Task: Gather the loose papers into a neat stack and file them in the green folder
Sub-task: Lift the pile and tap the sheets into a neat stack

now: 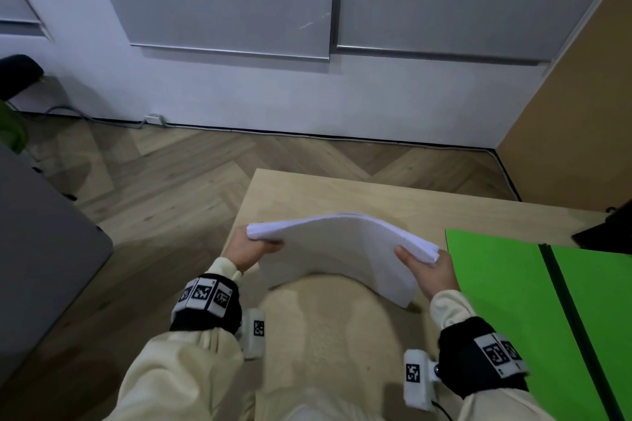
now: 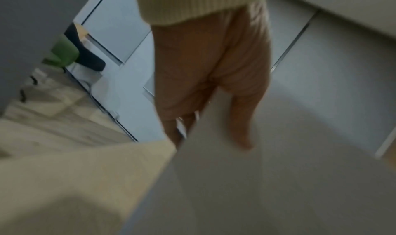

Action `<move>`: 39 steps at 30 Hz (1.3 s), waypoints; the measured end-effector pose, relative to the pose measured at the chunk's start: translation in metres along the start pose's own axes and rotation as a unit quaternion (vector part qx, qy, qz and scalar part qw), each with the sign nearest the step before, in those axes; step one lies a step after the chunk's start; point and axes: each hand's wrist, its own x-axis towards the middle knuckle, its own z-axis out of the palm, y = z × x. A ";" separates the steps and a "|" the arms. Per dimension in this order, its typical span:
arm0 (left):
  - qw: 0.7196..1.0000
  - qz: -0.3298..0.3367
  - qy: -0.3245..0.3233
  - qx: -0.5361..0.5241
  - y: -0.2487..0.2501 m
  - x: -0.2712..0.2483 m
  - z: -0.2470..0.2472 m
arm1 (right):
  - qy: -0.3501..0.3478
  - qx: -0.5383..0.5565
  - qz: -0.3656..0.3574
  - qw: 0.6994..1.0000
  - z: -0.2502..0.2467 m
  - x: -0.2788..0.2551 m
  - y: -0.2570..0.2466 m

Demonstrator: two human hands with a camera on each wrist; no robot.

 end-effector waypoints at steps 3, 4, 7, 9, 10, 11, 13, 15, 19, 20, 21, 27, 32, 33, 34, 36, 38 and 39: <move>0.992 0.001 0.018 0.124 0.008 0.021 -0.016 | 0.041 -0.013 0.002 0.999 -0.003 0.002 -0.002; 0.984 0.017 0.003 0.179 0.019 0.026 -0.019 | 0.034 -0.030 -0.013 0.999 -0.004 0.002 -0.008; 0.927 0.062 -0.036 0.367 0.058 0.023 -0.010 | -0.027 -0.068 -0.078 0.994 -0.002 0.006 -0.025; 0.862 0.108 -0.036 0.493 0.079 0.008 0.006 | -0.068 -0.099 -0.146 0.982 0.002 0.003 -0.043; 0.838 0.149 -0.040 0.523 0.088 0.000 0.018 | -0.084 -0.105 -0.176 0.975 0.004 0.001 -0.053; 0.833 0.199 -0.052 0.514 0.093 -0.006 0.030 | -0.097 -0.105 -0.197 0.970 0.007 -0.001 -0.063; 0.846 0.294 -0.082 0.437 0.105 -0.017 0.048 | -0.110 -0.092 -0.220 0.965 0.010 -0.007 -0.084; 0.857 0.320 -0.102 0.391 0.113 -0.020 0.058 | -0.106 -0.068 -0.235 0.964 0.009 -0.013 -0.099; 0.923 0.283 -0.094 0.241 0.107 -0.009 0.045 | -0.083 -0.154 -0.267 0.948 -0.014 -0.006 -0.101; 0.945 0.264 -0.094 0.170 0.103 -0.006 0.040 | -0.078 -0.182 -0.259 0.945 -0.023 -0.003 -0.096; 0.959 0.244 -0.090 0.116 0.099 -0.005 0.035 | -0.078 -0.182 -0.253 0.947 -0.030 0.000 -0.090; 0.983 0.173 -0.044 -0.039 0.082 -0.013 0.024 | -0.073 0.109 -0.218 0.967 -0.024 -0.007 -0.091; 0.979 0.167 -0.024 -0.117 0.081 -0.021 0.023 | -0.147 0.360 -0.200 0.900 -0.009 -0.020 -0.113; 0.977 0.164 -0.039 -0.127 0.079 -0.022 0.022 | -0.142 0.365 -0.209 0.896 -0.009 -0.019 -0.115; 0.978 0.155 -0.056 -0.131 0.075 -0.023 0.022 | -0.132 0.359 -0.216 0.898 -0.008 -0.017 -0.113; 0.981 0.149 -0.082 -0.090 0.067 -0.026 0.025 | -0.123 0.298 -0.223 0.920 -0.004 -0.016 -0.104; 0.978 0.176 -0.099 -0.047 0.067 -0.032 0.032 | -0.119 0.207 -0.228 0.944 0.003 -0.018 -0.092; 0.976 0.191 -0.099 -0.037 0.068 -0.034 0.035 | -0.109 0.175 -0.232 0.951 0.006 -0.019 -0.087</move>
